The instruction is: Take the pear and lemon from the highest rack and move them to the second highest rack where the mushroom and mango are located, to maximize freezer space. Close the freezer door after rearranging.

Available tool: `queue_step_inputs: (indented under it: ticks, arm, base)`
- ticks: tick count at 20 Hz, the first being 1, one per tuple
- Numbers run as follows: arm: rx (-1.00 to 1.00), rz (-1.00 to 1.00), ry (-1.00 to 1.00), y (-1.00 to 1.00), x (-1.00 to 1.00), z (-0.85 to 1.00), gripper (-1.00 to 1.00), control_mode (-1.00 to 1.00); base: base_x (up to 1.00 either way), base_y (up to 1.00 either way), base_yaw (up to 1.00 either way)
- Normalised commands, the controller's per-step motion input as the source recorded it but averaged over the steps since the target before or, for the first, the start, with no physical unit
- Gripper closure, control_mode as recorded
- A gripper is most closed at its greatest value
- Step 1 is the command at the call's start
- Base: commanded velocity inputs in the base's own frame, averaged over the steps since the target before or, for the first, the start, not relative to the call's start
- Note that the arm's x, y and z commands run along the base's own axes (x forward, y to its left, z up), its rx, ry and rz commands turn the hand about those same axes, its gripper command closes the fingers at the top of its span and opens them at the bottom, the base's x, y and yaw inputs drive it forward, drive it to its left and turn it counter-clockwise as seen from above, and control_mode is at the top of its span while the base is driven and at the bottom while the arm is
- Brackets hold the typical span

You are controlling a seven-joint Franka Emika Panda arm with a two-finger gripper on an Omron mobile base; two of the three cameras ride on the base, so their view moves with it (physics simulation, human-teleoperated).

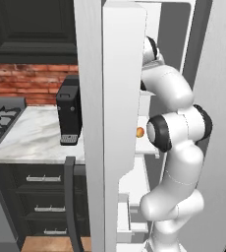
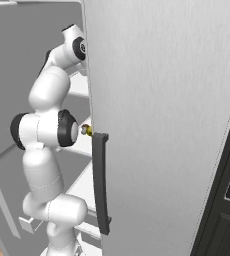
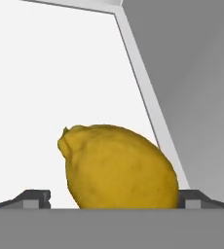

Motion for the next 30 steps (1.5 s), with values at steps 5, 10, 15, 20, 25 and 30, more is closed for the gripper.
queue_step_inputs:
  ticks: [5, 10, 15, 20, 25, 30]
  arm:
    - [0.00, -0.16, -0.06, -0.47, 0.18, -0.45, -1.00, -1.00]
    - [0.00, -0.11, -0.15, -0.45, 0.14, -0.45, 1.00, -1.00]
    - [0.02, -0.01, -0.39, -0.38, 0.03, -0.29, 1.00, -1.00]
    - [0.09, 0.00, -0.25, -0.06, -0.14, -0.04, 1.00, -1.00]
    - [0.05, 0.00, 0.00, 0.06, -0.53, 0.12, 1.00, -1.00]
    - [0.03, 0.00, 0.00, 0.22, -0.61, 0.25, 1.00, -1.00]
  base:
    - [0.00, 0.00, 0.00]
    - [0.00, 0.00, 0.00]
    - [0.00, 0.00, 0.00]
    - [0.00, 0.00, 0.00]
    - [0.00, 0.00, 0.00]
    - [0.00, 0.00, 0.00]
